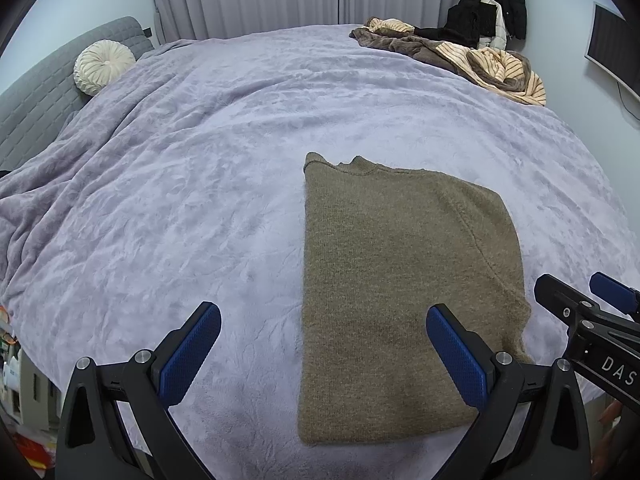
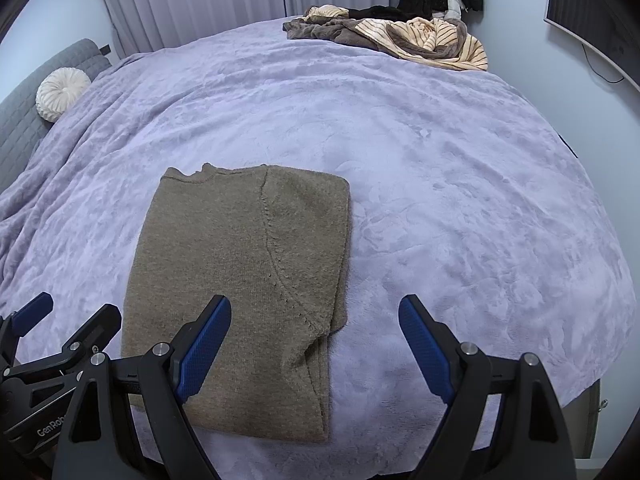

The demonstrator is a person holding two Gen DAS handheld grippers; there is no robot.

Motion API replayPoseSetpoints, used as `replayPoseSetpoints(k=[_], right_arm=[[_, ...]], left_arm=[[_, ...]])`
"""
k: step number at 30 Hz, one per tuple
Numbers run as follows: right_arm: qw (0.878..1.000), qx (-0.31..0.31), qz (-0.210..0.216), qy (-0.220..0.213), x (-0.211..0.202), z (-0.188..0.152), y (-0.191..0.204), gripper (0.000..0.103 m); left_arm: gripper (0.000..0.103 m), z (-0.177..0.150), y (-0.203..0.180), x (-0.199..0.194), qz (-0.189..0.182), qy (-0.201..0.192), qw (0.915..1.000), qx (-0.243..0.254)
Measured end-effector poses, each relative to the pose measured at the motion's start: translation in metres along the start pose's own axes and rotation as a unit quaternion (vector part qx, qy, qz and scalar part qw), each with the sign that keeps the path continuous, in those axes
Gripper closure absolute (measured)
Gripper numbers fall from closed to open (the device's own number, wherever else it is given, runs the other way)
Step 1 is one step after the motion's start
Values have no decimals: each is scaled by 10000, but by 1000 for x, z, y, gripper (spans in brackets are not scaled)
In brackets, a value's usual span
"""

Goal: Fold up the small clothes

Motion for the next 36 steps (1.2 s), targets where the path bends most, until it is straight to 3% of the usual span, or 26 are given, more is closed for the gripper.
replayPoseSetpoints(k=[36], right_arm=[[9998, -145, 2, 138, 11, 0, 2, 15]], left_arm=[[0, -4, 11, 13, -98, 158, 9998, -62]])
Point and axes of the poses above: each gripper's, at about its wrist camera, not at the fingertips, and x roughly the way its jaws point, y to its left, z to its top, the point moved 4 cm from there along x, roughly the way its jaws point, and after that the axes turned 4 degrees about x, right-handed, at the moved point
